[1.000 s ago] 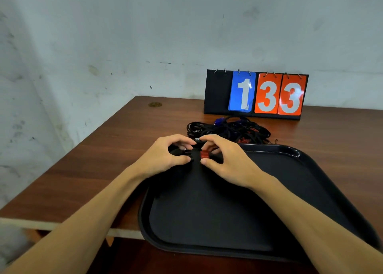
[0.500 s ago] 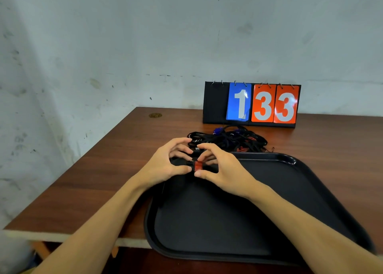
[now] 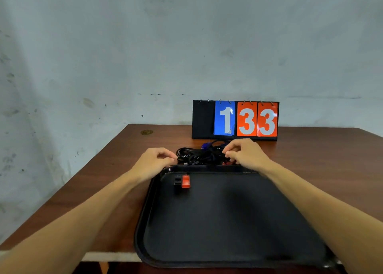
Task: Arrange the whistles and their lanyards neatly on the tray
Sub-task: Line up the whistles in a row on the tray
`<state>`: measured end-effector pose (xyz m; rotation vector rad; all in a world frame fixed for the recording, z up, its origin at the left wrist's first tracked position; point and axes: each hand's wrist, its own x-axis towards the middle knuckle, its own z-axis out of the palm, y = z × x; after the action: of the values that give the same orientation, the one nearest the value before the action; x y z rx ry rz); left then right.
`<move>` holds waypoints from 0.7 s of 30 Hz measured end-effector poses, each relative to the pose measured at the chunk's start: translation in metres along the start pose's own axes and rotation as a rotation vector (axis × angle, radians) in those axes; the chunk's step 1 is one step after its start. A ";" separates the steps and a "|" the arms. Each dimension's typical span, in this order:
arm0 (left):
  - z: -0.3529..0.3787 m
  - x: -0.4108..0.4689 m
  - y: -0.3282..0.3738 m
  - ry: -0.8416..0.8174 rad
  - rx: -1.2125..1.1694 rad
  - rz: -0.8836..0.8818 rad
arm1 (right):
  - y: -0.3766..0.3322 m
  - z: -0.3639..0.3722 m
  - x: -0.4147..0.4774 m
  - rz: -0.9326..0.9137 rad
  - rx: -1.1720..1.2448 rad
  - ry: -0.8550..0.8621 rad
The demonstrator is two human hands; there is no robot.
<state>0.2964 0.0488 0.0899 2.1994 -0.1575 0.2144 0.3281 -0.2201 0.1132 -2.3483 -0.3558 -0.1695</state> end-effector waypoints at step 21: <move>0.041 0.069 0.014 -0.312 0.286 -0.080 | 0.043 0.010 0.035 -0.022 -0.299 -0.108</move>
<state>0.3653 0.0050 0.0917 2.5087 -0.2217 -0.1636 0.3746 -0.2351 0.0854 -2.6565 -0.4345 -0.1125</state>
